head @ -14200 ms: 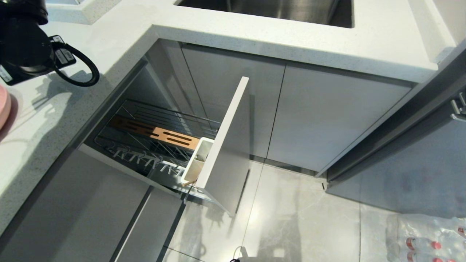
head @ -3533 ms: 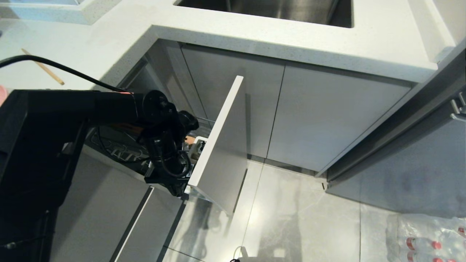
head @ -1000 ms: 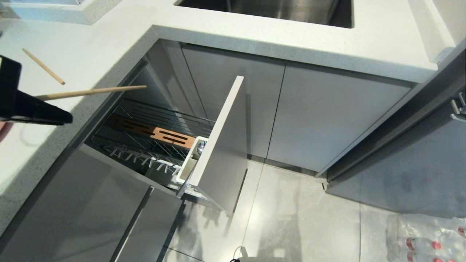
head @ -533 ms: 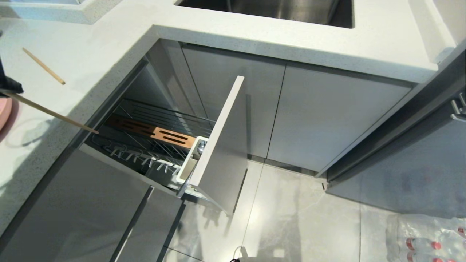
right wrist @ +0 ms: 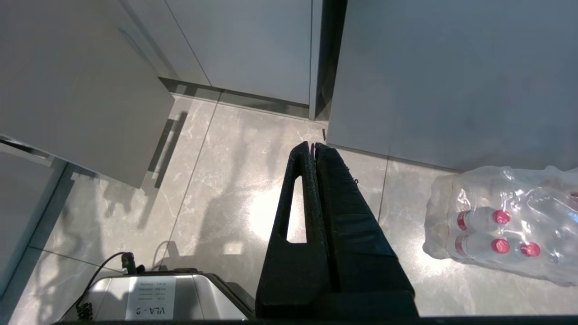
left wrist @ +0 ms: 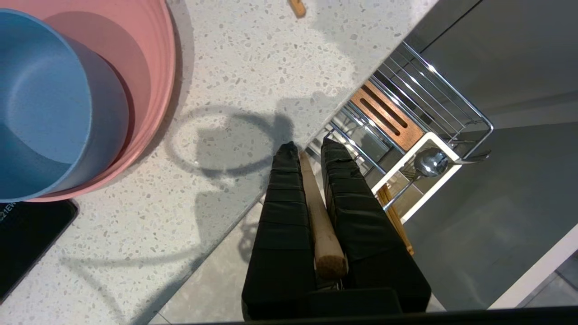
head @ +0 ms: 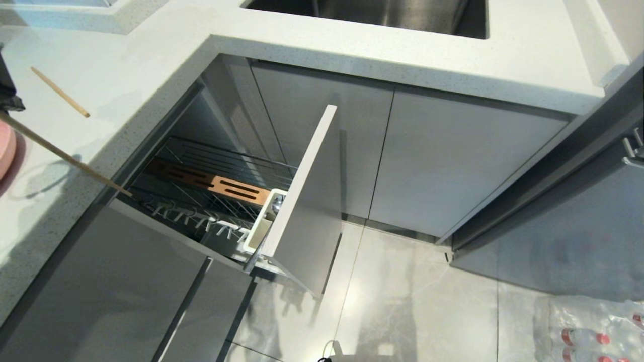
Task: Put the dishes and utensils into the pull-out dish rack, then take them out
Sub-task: Take the chopsticks out of the cupboard
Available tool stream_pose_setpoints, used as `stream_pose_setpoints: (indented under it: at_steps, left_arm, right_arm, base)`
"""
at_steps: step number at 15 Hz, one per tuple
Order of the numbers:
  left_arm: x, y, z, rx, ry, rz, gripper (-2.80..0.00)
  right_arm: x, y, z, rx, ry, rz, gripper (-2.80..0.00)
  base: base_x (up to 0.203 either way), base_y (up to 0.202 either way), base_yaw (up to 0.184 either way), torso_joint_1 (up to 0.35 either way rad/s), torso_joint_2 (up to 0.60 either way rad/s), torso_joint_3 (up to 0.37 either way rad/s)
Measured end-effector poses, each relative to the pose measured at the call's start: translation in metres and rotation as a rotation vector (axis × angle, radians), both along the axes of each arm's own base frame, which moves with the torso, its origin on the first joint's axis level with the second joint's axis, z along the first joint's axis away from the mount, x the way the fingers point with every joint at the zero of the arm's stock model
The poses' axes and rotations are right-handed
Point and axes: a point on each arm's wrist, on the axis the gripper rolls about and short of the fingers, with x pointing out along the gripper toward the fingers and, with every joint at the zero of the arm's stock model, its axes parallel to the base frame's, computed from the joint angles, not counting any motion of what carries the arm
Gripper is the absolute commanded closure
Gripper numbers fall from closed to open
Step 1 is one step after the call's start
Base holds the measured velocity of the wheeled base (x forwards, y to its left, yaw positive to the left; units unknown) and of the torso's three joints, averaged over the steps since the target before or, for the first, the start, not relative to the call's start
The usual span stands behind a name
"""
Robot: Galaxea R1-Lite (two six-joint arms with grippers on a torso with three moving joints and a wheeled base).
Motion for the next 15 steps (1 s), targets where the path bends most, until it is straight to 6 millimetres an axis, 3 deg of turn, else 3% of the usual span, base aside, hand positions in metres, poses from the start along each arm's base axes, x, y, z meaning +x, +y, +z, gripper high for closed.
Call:
stream_pose_setpoints:
  at_steps: [6, 15]
  left_arm:
    - [-0.007, 0.004, 0.007, 0.002, -0.065, 0.053, 0.00]
    - [-0.040, 0.012, 0.018, -0.022, -0.144, -0.023, 0.00]
  right_arm:
    - [0.000, 0.000, 0.000, 0.000, 0.000, 0.000, 0.00]
    - [0.000, 0.000, 0.000, 0.000, 0.000, 0.000, 0.00]
  base:
    - [0.000, 0.000, 0.000, 0.000, 0.00, 0.000]
    - [0.000, 0.000, 0.000, 0.000, 0.00, 0.000]
